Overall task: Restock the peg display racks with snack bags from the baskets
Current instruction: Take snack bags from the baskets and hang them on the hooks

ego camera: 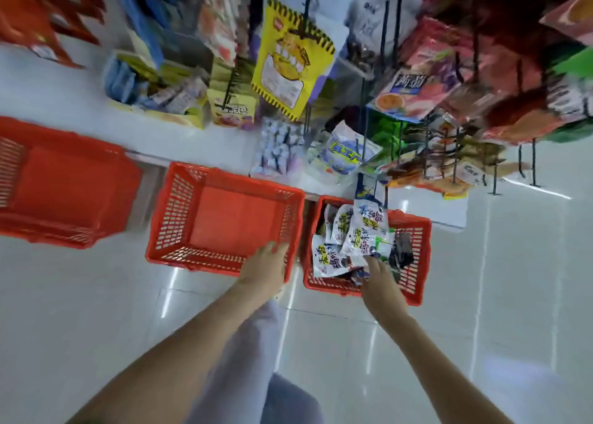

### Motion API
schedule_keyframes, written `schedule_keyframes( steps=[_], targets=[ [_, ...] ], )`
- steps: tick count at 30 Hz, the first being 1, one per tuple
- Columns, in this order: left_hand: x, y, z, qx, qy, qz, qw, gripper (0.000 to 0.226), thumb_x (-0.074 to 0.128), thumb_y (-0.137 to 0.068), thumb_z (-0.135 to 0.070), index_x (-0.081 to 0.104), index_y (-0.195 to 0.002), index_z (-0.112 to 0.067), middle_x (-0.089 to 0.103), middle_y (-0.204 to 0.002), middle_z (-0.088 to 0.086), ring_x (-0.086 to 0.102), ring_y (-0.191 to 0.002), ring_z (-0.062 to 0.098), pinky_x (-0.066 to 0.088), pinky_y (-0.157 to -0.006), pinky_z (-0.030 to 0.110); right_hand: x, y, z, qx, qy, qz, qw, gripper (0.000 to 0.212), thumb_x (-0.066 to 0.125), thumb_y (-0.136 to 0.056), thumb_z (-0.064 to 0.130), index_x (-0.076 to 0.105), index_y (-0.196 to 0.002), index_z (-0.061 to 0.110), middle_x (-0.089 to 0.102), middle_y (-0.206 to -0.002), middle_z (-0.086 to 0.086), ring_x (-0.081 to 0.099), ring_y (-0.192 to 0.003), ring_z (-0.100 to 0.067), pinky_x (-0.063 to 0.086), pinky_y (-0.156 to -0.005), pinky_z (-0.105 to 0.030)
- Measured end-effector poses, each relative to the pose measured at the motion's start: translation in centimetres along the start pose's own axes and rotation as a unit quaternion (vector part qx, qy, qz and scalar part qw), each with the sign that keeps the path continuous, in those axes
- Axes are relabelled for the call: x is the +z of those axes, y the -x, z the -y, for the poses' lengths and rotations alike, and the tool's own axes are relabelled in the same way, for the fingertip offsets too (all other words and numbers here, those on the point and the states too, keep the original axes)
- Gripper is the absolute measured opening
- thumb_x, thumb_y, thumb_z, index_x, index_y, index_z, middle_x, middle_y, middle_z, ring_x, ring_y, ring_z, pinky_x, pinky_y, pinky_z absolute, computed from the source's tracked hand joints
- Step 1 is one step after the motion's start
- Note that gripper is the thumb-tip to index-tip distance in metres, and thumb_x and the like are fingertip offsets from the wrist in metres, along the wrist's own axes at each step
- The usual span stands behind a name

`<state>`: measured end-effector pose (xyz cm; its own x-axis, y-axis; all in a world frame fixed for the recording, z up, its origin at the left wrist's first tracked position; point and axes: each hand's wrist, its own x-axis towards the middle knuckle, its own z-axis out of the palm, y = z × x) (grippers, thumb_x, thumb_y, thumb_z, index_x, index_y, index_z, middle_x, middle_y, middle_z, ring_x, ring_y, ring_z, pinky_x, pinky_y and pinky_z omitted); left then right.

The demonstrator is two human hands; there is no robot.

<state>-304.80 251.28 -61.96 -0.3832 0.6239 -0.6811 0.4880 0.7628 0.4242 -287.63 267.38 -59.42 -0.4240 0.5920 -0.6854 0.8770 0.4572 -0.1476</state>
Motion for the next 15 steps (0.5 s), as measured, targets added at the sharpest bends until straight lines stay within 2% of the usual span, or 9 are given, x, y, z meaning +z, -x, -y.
schedule_keyframes(
  steps=[4, 8, 11, 13, 15],
  targets=[
    [5.5, -4.6, -1.6, -0.023, 0.035, 0.022, 0.999, 0.056, 0.052, -0.093, -0.019, 0.034, -0.145, -0.018, 0.044, -0.141, 0.009, 0.049, -0.124, 0.029, 0.041, -0.101, 0.040, 0.3, -6.4, -4.8, 0.012, -0.014, 0.007, 1.000, 0.050, 0.047, -0.094, 0.005, 0.034, -0.143, 0.008, 0.040, -0.143, -0.015, 0.039, -0.130, -0.033, 0.034, -0.108, -0.042],
    [10.9, -9.0, -2.7, -0.047, 0.058, 0.015, 0.997, 0.048, 0.041, -0.097, -0.015, 0.034, -0.145, -0.012, 0.046, -0.139, 0.013, 0.049, -0.122, 0.032, 0.041, -0.100, 0.041, 3.0, -12.5, -8.5, -0.039, 0.043, -0.013, 0.998, 0.054, 0.047, -0.097, 0.010, 0.028, -0.147, 0.007, 0.030, -0.152, -0.012, 0.029, -0.139, -0.028, 0.029, -0.112, -0.038],
    [15.2, -12.5, -4.2, -0.101, 0.125, -0.021, 0.987, 0.046, 0.046, -0.096, -0.014, 0.039, -0.141, -0.010, 0.050, -0.135, 0.014, 0.052, -0.119, 0.030, 0.040, -0.098, 0.035, 4.4, -16.7, -10.0, -0.048, 0.014, -0.043, 0.998, 0.066, 0.049, -0.095, 0.010, 0.016, -0.152, 0.014, 0.021, -0.157, -0.008, 0.018, -0.145, -0.026, 0.021, -0.116, -0.042],
    [17.6, -15.5, -6.0, -0.135, 0.171, -0.041, 0.975, 0.047, 0.049, -0.096, -0.020, 0.039, -0.142, -0.013, 0.052, -0.135, 0.014, 0.052, -0.120, 0.027, 0.040, -0.097, 0.032, 5.0, -19.9, -11.2, -0.092, 0.054, -0.058, 0.993, 0.074, 0.051, -0.096, 0.014, 0.005, -0.154, 0.018, 0.009, -0.161, -0.004, 0.006, -0.148, -0.022, 0.011, -0.119, -0.039],
    [19.2, -18.6, -8.0, -0.150, 0.218, -0.034, 0.964, 0.052, 0.051, -0.098, -0.022, 0.033, -0.145, -0.011, 0.046, -0.141, 0.014, 0.045, -0.127, 0.027, 0.034, -0.100, 0.032, 5.7, -22.9, -12.8, -0.149, 0.101, -0.054, 0.982, 0.076, 0.049, -0.098, 0.023, -0.003, -0.154, 0.020, 0.000, -0.161, -0.002, -0.002, -0.148, -0.019, 0.003, -0.119, -0.035]
  ],
)
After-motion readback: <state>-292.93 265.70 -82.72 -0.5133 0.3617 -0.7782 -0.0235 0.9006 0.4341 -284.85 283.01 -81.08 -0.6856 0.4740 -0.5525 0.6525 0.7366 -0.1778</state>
